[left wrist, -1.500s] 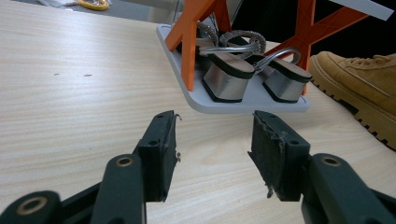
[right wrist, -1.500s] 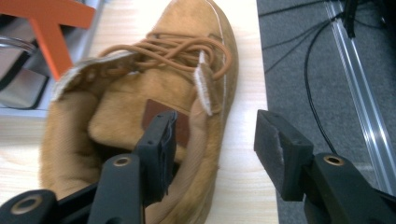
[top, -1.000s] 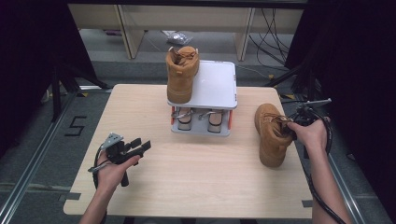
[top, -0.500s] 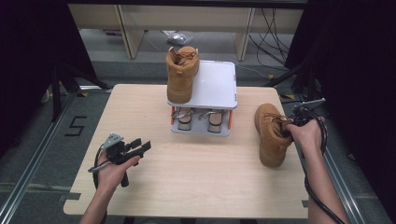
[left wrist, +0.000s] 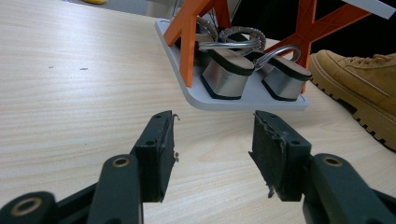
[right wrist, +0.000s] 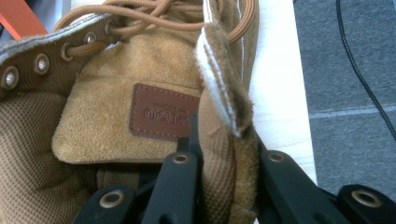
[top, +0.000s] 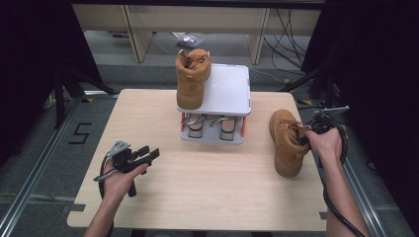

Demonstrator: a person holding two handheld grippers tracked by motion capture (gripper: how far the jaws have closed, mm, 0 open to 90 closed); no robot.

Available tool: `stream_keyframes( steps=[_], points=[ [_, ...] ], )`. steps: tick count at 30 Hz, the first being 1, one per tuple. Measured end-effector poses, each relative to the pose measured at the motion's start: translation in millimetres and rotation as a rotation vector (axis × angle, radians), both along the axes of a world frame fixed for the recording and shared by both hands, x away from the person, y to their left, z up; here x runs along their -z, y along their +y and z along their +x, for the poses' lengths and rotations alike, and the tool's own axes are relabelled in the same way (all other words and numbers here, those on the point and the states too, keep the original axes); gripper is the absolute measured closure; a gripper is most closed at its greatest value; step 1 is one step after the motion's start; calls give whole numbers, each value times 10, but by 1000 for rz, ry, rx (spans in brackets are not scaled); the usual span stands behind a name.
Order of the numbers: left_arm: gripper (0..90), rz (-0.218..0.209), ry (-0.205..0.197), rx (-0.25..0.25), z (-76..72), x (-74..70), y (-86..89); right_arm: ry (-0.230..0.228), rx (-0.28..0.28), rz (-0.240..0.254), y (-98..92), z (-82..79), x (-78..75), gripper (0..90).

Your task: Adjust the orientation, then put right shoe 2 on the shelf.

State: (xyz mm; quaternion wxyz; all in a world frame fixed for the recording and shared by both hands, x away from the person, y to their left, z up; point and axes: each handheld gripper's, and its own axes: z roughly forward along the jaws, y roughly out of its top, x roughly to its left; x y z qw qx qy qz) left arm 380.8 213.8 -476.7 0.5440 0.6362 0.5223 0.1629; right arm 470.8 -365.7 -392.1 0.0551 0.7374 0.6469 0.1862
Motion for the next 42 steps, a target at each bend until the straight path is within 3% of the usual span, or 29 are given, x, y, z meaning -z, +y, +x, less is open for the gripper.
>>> stream_keyframes(
  steps=[2,4,8,9,10,11,12,16,18,23,25,32,33,35,42],
  points=[
    [481,3,-1,0,-10,0,3,-14,2,8,-13,-9,6,824],
    [481,5,-1,2,-24,-3,5,7,76,42,36,-20,-3,826],
    [481,1,-6,-1,-42,-15,11,-41,56,44,-33,-41,15,834],
    [481,2,-7,-3,-44,-17,16,-16,88,80,-16,-37,11,834],
    [481,1,-9,-6,-44,-20,21,-35,60,65,-51,-33,19,834],
    [481,-3,-11,-11,-42,-25,27,-27,89,99,-41,-39,13,835],
    [481,1,-12,-12,-41,-27,34,-32,71,73,-66,-32,13,834],
    [481,3,-10,-19,-32,-23,45,-35,87,117,-95,-20,-1,835],
    [481,5,-6,-22,-28,-17,38,-51,78,113,-118,-23,10,836],
    [480,-4,-10,-7,-34,-7,25,-45,144,181,-119,-27,-10,838],
    [480,0,-8,-10,-46,-6,29,-69,117,176,-156,-39,0,838],
    [480,-8,-8,-12,-82,-6,46,-87,156,232,-177,-71,-19,838],
    [480,-9,-11,-14,-85,-14,48,-71,185,250,-161,-73,-39,839],
    [479,-4,-12,-15,-88,-23,54,-106,151,224,-182,-83,-44,839],
    [478,-7,-9,-18,-78,-8,44,-136,159,240,-181,-82,-134,839]
  ],
)
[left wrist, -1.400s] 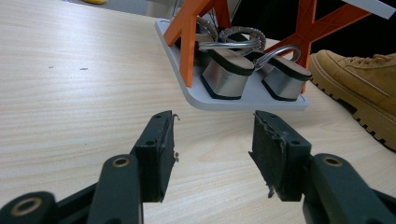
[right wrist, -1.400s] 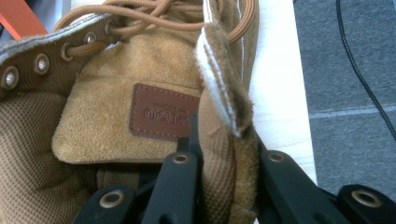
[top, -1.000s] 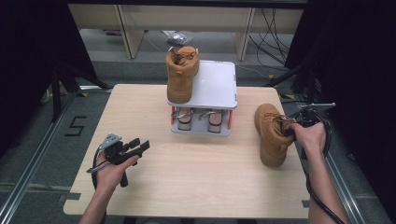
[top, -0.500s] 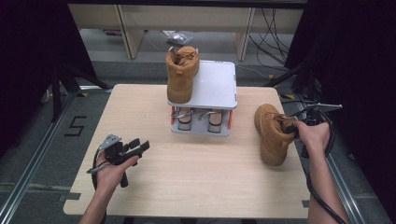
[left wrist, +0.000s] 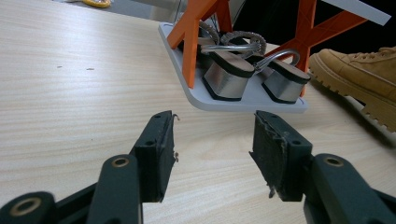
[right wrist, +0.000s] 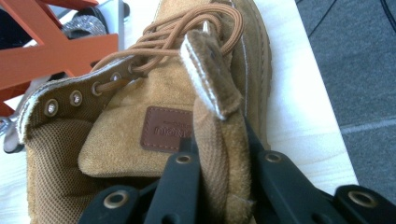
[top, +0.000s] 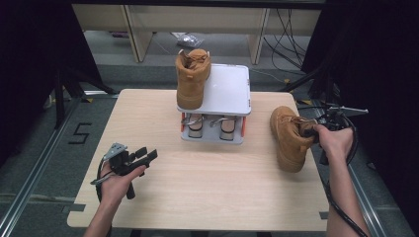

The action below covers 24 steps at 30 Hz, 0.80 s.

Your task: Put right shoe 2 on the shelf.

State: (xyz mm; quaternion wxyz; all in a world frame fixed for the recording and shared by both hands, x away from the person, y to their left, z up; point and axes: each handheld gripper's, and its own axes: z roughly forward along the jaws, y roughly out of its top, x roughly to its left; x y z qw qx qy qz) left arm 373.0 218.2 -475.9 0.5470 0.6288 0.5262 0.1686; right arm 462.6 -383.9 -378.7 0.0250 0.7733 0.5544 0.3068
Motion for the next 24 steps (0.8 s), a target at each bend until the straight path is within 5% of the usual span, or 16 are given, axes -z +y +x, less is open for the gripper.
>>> stream_keyframes(
  steps=[2,4,7,13,21,24],
  points=[
    [478,1,-1,1,0,-1,3,3,0,-28,-1,4,-26,839],
    [478,2,-1,-1,-3,-2,9,-4,9,12,9,9,-45,839],
    [478,0,-4,-1,-3,-3,21,2,20,-10,32,16,-70,839],
    [477,-4,-4,-3,-8,-4,38,-20,59,36,68,41,-118,838],
    [476,0,2,-4,-6,0,39,-38,22,26,84,56,-208,838],
    [476,1,2,-4,-7,0,38,-48,53,47,122,73,-234,839]
  ],
)
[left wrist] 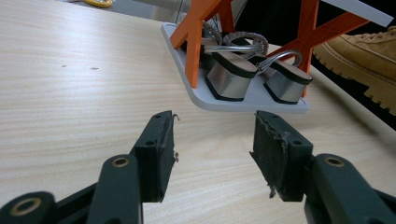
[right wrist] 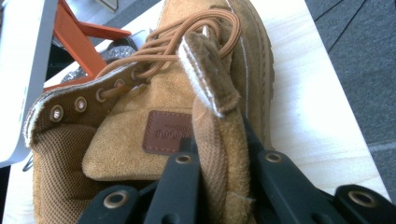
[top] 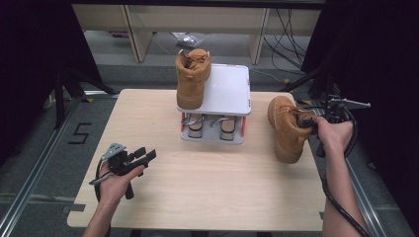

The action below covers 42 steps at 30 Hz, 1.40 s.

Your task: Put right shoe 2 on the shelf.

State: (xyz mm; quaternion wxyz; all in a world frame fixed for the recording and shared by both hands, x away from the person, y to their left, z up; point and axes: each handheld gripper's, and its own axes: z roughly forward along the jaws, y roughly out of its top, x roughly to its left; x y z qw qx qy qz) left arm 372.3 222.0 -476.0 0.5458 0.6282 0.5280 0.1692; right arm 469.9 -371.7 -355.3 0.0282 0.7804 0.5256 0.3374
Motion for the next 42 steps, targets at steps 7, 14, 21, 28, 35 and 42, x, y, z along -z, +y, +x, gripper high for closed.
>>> stream_keyframes(
  steps=[7,14,21,28,35,42],
  points=[
    [477,1,1,0,0,3,9,-16,-2,2,40,21,-49,838],
    [476,-3,2,3,2,7,8,-37,2,6,78,51,-125,838],
    [477,0,4,4,-2,1,13,-54,11,19,125,75,-190,838],
    [480,-6,0,7,-4,-8,10,-81,8,2,180,100,-269,838],
    [483,-12,3,6,-5,-8,17,-116,-5,57,207,127,-317,837],
    [483,-12,1,4,-5,-9,22,-130,13,42,247,155,-357,837]
  ],
)
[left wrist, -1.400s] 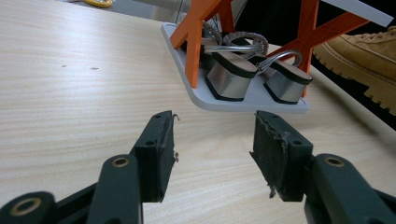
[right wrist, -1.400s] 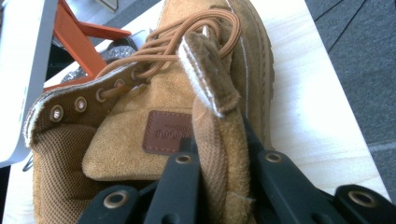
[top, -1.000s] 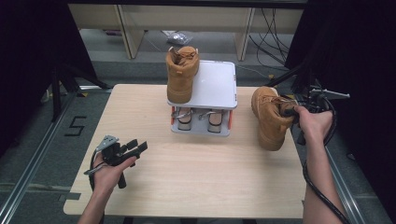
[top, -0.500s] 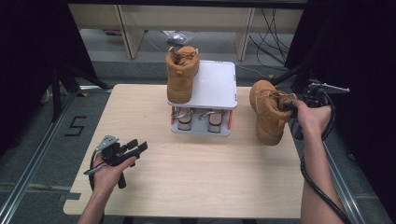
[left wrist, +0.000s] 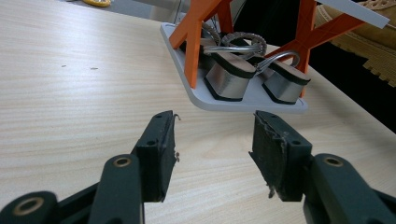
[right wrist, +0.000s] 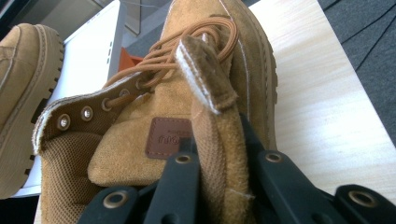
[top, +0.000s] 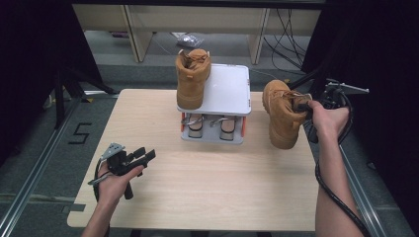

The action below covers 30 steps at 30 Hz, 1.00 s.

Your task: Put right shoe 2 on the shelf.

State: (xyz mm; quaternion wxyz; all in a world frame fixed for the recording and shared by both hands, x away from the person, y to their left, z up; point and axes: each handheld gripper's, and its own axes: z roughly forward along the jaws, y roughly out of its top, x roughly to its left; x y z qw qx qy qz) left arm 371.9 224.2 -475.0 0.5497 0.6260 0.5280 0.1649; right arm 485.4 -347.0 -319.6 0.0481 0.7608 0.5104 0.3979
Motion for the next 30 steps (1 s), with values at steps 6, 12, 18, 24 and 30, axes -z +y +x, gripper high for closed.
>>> stream_keyframes(
  steps=[6,12,18,24,30],
  points=[
    [483,0,5,-2,-2,6,-3,-14,1,11,26,14,-48,837],
    [483,-1,2,0,-2,2,1,-34,-4,18,60,33,-109,836],
    [484,-4,0,-4,-1,-4,15,-44,-5,12,87,54,-155,835],
    [485,-4,-2,-6,-5,-13,14,-53,-8,16,98,75,-176,836],
    [487,-6,-5,-6,-6,-21,19,-67,-4,23,119,93,-219,835]
  ],
)
